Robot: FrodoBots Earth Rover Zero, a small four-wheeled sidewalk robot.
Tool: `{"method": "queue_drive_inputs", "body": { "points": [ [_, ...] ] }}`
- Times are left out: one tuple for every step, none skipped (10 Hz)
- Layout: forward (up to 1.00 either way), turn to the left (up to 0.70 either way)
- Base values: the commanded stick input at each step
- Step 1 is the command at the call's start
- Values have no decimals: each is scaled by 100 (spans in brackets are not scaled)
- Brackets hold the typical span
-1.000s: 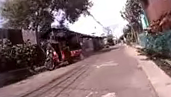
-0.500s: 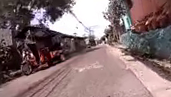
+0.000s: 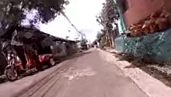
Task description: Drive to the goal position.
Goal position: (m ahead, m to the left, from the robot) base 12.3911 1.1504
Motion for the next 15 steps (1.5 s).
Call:
{"method": "queue_drive_inputs", "body": {
  "points": [
    [70,-3],
    [70,-17],
    [70,-6],
    [70,0],
    [70,0],
    [70,0],
    [70,0],
    [70,0],
    [70,0],
    [70,0],
    [70,0],
    [70,0],
    [70,0],
    [70,0],
    [70,0]
  ]
}}
